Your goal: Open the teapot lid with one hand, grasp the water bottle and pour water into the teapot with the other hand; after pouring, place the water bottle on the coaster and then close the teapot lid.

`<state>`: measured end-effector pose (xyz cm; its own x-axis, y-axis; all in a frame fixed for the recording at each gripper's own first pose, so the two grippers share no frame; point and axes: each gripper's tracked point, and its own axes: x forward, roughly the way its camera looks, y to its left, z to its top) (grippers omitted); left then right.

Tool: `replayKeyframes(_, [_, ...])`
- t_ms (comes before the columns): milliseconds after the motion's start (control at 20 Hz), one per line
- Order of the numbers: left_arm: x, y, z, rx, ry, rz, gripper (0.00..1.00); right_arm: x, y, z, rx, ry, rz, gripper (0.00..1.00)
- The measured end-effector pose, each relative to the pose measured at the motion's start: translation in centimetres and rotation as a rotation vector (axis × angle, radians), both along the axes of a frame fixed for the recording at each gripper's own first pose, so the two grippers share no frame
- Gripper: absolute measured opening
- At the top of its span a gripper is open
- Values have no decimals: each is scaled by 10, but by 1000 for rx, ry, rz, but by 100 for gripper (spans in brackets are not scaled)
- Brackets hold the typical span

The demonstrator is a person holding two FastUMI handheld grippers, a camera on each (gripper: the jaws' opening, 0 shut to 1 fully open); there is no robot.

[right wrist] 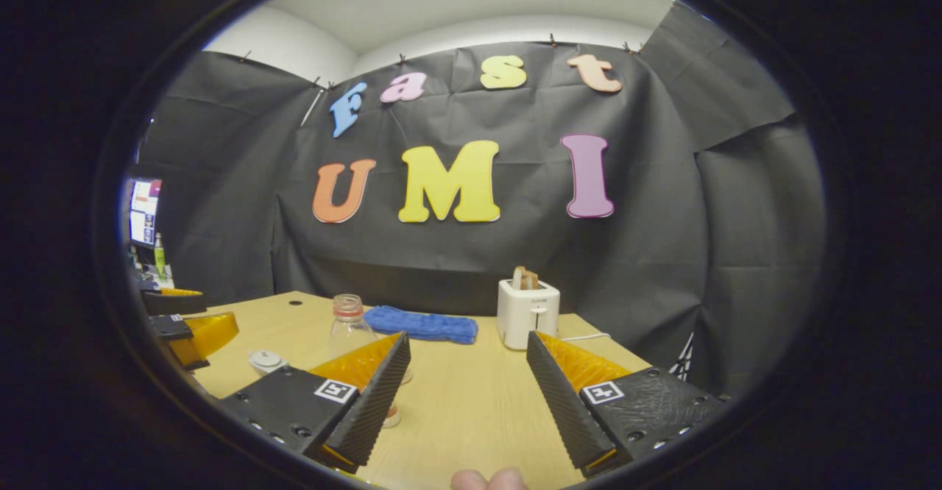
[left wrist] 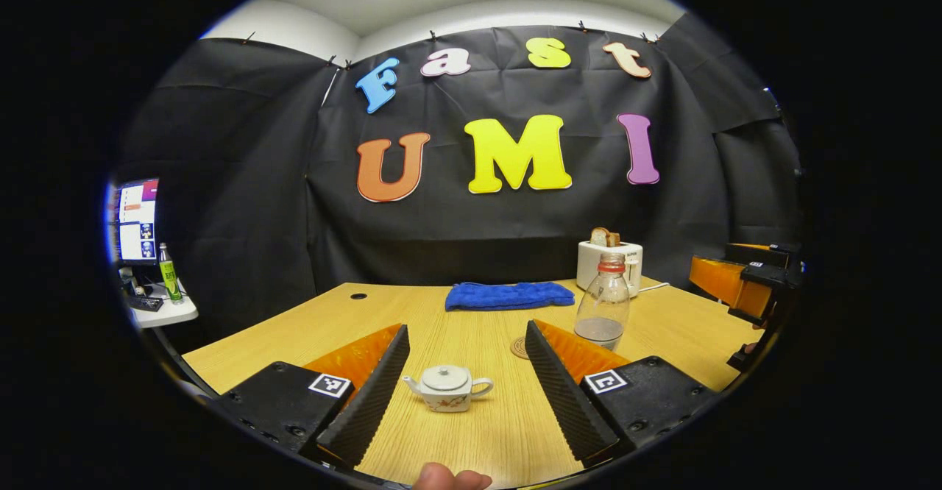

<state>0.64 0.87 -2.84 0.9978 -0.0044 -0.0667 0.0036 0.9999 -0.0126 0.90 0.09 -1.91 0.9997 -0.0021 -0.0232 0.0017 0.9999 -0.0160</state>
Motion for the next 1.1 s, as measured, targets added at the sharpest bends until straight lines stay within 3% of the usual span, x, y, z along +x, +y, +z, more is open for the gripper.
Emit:
replayKeyframes(700, [25, 3, -36, 24, 113, -20, 97, 10, -11, -21, -2, 40, -16, 95])
replayKeyframes(1100, [54, 17, -69, 41, 230, -17, 65, 14, -28, -28, 4, 64, -49, 97])
